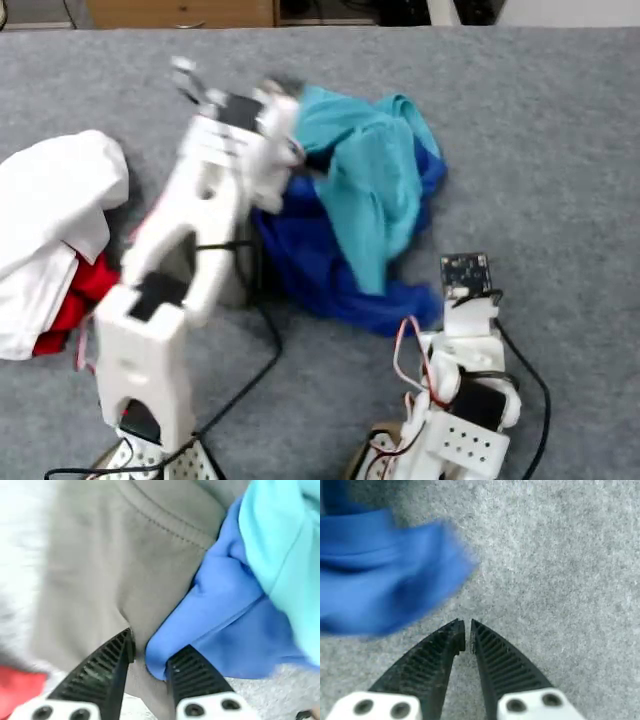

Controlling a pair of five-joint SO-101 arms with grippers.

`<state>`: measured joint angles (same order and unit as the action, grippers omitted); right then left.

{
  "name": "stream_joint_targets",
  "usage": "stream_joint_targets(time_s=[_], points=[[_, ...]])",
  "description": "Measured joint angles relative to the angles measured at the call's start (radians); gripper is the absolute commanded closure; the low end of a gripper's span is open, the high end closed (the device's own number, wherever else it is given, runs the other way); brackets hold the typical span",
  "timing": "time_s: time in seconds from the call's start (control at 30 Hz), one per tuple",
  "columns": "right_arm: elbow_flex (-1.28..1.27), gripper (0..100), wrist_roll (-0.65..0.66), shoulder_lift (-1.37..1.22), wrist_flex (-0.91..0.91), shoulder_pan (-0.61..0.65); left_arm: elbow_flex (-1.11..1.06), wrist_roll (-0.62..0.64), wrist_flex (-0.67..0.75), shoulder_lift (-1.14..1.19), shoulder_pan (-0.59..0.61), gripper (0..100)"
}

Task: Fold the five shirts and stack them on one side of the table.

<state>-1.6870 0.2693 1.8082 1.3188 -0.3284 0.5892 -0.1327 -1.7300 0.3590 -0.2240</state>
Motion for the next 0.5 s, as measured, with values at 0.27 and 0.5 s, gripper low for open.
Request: stream_joint_targets(time_s=[0.27,0.5], points=[[0.000,95.8,0.000,0.000,0.000,0.000,0.172,0.000,-0.018,-0.301,0.247,98],[0.000,95.8,0.000,0.000,0.000,0.000,0.388,-0.015,-0.018,-0.377,0.539,98]])
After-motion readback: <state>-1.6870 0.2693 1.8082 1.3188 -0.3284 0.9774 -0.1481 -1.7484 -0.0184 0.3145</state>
